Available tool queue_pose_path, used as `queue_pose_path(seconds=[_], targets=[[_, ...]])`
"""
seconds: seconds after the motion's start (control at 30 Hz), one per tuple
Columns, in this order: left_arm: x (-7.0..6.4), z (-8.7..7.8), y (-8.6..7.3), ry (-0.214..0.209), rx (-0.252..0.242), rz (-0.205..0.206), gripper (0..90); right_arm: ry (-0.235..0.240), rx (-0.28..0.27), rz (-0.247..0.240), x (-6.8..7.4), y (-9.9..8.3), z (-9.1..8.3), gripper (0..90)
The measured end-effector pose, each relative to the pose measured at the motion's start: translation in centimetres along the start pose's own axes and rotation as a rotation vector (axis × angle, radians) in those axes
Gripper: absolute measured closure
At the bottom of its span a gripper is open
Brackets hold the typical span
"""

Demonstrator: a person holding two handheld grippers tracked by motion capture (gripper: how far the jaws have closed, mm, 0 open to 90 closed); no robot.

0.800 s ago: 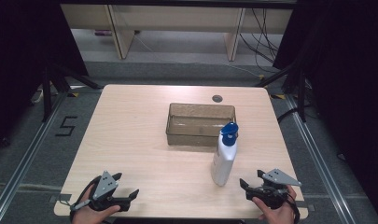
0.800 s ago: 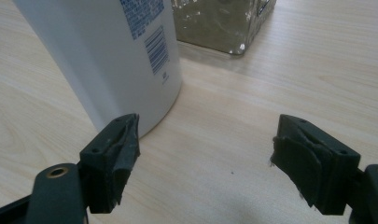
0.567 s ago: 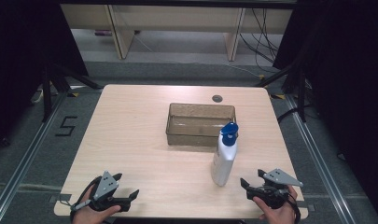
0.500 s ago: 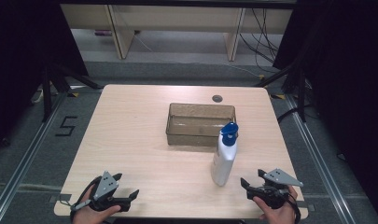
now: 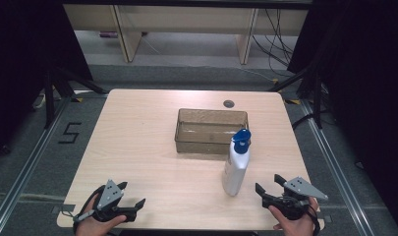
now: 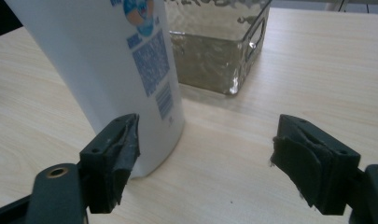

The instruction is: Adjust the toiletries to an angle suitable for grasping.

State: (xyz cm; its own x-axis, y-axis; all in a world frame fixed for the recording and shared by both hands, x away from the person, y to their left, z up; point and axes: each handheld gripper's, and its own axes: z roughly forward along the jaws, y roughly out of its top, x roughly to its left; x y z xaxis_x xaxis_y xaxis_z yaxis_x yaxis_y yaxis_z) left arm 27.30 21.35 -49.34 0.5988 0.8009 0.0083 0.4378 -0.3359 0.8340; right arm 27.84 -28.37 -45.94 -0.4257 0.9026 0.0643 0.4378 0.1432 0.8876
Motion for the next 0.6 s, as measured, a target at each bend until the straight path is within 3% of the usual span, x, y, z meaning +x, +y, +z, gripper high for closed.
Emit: queue_pose_path(seconds=[0.03,0.23,0.33,0.4,0.6], targets=[[0.0,0.0,0.0,0.0,0.001,0.004,15.5,0.006,0.003,0.032,0.3,0.1,-0.1,22.4],[-0.1,0.0,0.0,0.003,0.003,-0.001,15.5,0.003,-0.051,-0.022,0.6,1.1,-1.0,21.1],[-0.1,0.0,0.0,0.002,0.002,-0.003,15.6,0.026,-0.07,0.018,1.1,1.6,-1.6,20.7],[-0.1,0.1,0.0,0.002,0.001,-0.003,15.6,0.032,-0.079,-0.025,1.3,2.3,-2.1,20.6],[-0.2,0.1,0.1,-0.004,0.003,0.006,15.7,0.061,-0.106,-0.052,2.8,3.9,-2.9,20.5]])
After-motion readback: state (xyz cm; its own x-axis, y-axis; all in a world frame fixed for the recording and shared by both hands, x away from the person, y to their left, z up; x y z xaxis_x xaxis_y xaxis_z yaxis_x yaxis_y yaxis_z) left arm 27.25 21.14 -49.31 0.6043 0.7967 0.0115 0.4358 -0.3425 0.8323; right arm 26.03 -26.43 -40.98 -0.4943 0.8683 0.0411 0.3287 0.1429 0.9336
